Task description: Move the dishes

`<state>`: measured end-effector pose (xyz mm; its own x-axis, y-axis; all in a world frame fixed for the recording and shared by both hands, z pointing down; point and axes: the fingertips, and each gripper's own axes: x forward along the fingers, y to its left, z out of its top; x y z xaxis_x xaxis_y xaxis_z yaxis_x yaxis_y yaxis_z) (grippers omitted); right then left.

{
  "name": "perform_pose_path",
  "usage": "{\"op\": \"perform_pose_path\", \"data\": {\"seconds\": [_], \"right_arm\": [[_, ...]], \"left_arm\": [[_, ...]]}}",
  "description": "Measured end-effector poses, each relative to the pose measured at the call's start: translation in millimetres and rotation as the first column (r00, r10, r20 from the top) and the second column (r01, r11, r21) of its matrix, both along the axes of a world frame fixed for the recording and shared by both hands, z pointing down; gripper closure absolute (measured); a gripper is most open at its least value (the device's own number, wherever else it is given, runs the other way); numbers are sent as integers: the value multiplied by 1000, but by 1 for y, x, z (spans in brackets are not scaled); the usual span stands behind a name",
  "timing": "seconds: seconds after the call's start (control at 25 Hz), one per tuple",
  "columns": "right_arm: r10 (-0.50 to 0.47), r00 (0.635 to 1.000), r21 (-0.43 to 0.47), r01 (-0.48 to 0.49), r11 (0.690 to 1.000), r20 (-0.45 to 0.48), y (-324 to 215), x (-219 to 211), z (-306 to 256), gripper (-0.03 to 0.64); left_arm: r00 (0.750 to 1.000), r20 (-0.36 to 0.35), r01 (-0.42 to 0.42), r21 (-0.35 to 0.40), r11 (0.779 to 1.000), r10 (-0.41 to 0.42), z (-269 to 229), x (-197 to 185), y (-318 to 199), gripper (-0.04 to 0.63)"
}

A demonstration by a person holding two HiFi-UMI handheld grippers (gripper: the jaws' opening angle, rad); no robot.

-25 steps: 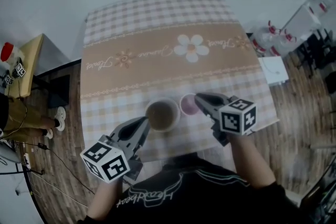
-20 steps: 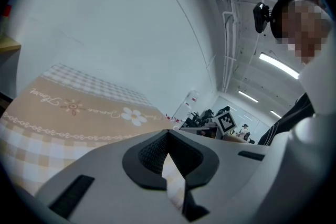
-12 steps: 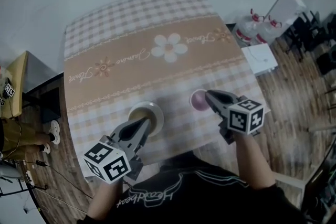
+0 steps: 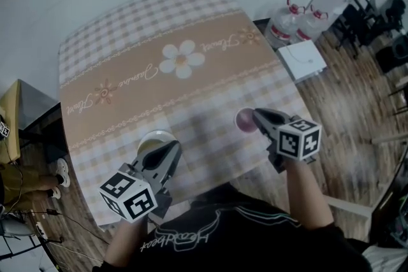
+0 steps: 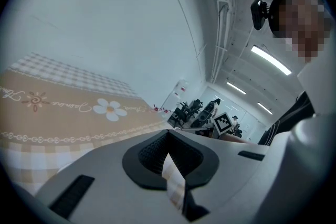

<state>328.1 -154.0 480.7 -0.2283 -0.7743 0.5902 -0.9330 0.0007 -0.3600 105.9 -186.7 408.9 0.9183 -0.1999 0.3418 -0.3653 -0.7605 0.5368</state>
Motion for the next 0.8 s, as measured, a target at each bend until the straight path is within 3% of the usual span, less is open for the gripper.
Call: {"op": "perform_pose_path", "data": {"seconds": [0.36,0.8], "right_arm": [[51,999,-52,-50,997,16,11,35,26,583],[46,998,-105,-41,994,44,11,44,58,582]], "left_arm": [[999,7,-51,-13,999,51,9,39,-3,600],[998,26,-52,-33,998,53,21,53,-13,600]]}}
